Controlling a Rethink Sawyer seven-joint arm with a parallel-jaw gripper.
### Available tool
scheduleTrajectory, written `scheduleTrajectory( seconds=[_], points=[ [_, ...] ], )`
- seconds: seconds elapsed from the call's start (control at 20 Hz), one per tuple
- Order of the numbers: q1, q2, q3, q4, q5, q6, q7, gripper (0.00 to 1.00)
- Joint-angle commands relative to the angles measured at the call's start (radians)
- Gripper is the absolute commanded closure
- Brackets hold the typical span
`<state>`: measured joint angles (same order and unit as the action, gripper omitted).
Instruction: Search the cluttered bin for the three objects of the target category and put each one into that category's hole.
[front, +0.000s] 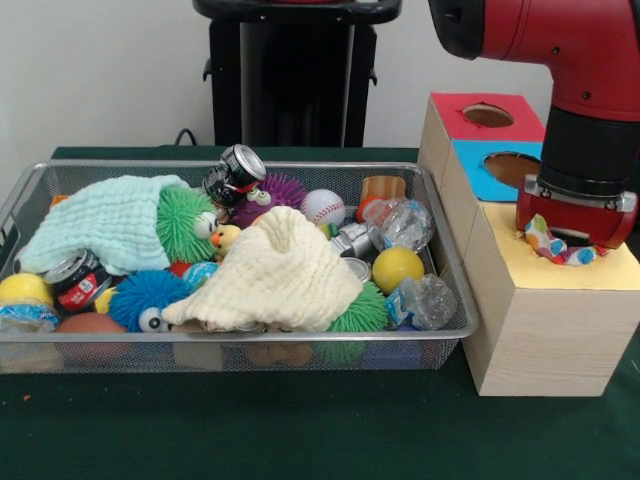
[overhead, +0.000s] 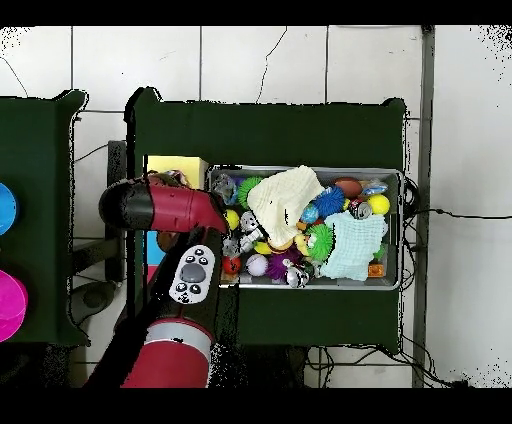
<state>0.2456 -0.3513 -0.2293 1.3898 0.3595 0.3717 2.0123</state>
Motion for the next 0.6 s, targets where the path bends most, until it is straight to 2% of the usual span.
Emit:
scheduleTrajectory(
  seconds=[0.05, 0.1, 0.15, 0.2, 0.25, 0.35, 0.6],
  points=[
    [-0.015, 0.18, 0.101, 0.011, 0.087, 0.039, 0.273, 1.0],
    [-0.005, 0.174, 0.083, 0.009, 0.076, 0.015, 0.26, 1.0],
    [0.027, 0.168, 0.029, 0.0, 0.062, 0.001, 0.264, 1.0],
    [0.032, 0.158, 0.018, 0.0, 0.055, 0.007, 0.254, 1.0],
    [0.063, 0.155, -0.036, -0.012, 0.043, 0.003, 0.259, 1.0],
    [0.087, 0.139, -0.078, -0.021, 0.031, 0.009, 0.254, 1.0],
    [0.115, 0.08, -0.119, 0.008, 0.023, 0.012, 0.235, 1.0]
  ],
)
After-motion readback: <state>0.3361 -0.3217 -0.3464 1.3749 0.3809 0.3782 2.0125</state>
